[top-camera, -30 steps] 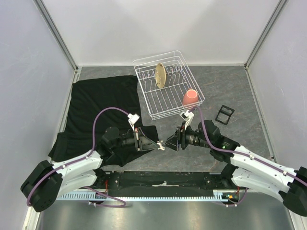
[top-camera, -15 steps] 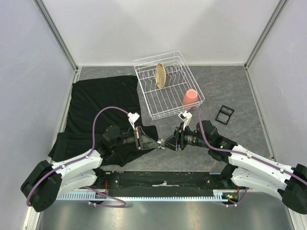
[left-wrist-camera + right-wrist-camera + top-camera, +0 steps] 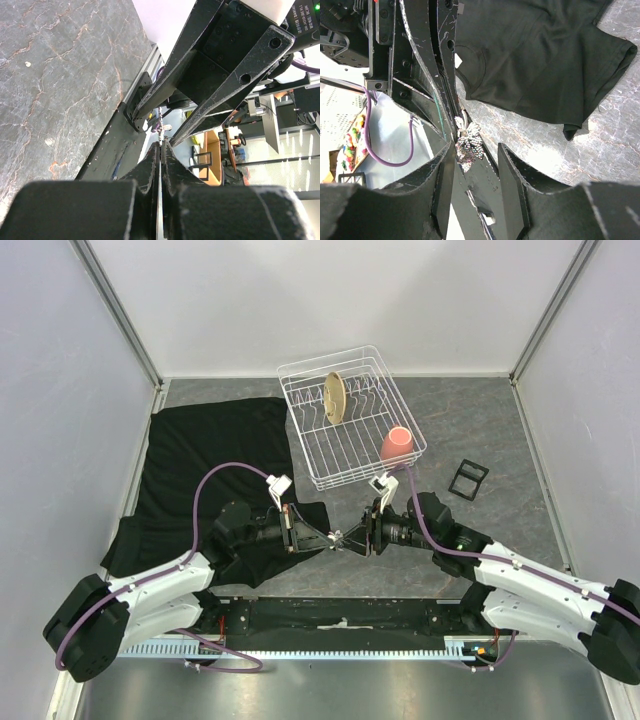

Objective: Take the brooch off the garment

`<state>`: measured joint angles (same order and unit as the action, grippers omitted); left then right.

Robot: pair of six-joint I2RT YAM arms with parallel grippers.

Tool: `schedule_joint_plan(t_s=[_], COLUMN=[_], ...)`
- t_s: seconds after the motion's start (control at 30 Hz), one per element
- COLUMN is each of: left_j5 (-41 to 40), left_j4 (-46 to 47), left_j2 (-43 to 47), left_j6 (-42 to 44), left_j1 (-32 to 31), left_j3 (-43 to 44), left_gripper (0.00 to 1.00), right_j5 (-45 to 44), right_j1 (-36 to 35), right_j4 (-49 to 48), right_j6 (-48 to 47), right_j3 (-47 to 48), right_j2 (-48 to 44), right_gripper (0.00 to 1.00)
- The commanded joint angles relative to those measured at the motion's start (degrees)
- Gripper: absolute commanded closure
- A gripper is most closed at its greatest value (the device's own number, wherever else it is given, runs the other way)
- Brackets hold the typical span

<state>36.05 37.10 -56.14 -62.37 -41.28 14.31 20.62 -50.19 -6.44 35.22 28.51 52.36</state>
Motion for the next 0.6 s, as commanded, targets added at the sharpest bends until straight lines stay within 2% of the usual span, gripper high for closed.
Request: schedule_joint_plan(t_s=[0.0,0.23,0.57], left_j5=[0.16,-0.02,-0.10], left_j4=[1.92,1.75,1.22], left_j2=[0.07,1.03,1.82], left_j6=[-1.35,-1.18,-1.18], left_j1=[-0.30,-0.30,-0.30], left_j3=[1.95,1.78,2.22], left_gripper=[0.98,0.98,0.98], right_j5=[-0.23,-3.04,-4.62], right_j1=[-0.34,-0.34,-0.43], right_j4=[-2.35,-1.39,-0.60], right_j6=[0.72,1.69,2.92], right_j3=[-0.21,-0.48,-0.56], right_j2=[0.64,-0.06,0.20], right_gripper=[0.54,0.65,0.71])
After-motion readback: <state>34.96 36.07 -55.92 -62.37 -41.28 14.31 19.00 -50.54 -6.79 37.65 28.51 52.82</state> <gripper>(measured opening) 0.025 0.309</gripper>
